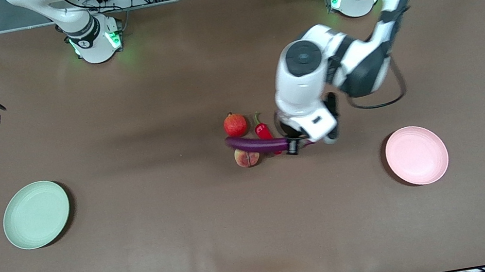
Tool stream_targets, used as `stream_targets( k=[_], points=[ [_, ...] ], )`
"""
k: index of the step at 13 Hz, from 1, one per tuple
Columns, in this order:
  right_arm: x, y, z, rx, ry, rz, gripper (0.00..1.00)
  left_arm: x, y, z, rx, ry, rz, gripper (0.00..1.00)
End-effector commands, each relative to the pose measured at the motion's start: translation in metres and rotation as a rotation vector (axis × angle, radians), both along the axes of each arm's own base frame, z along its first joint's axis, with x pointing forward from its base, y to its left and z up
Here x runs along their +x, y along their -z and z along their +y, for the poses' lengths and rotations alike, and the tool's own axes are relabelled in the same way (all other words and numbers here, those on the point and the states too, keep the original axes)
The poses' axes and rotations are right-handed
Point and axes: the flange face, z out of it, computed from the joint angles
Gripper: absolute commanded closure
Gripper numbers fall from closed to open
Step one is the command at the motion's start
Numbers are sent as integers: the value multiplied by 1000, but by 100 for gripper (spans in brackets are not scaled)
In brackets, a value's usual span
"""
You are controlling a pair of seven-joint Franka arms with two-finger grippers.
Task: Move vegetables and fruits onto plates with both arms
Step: 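Carry the eggplant with the left gripper toward the pink plate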
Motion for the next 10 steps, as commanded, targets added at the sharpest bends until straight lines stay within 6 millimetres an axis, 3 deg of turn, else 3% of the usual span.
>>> stream_targets(
  k=[1, 3, 5, 7, 10],
  points=[
    [32, 51, 18, -88, -45, 85, 0, 16, -8, 66, 22, 200, 92, 100],
    [45, 70, 10, -79, -86, 94, 0, 37, -4, 120, 13, 312, 123, 100],
    [56, 80, 23, -66, -128, 62, 0, 54, 12, 179, 17, 426, 157, 100],
    [63, 98, 48, -23, -111, 80, 0, 65, 32, 222, 8, 494, 182, 100],
    [80, 121, 90, 45, 191, 56, 0, 80, 51, 299, -3, 618, 194, 100]
  ],
)
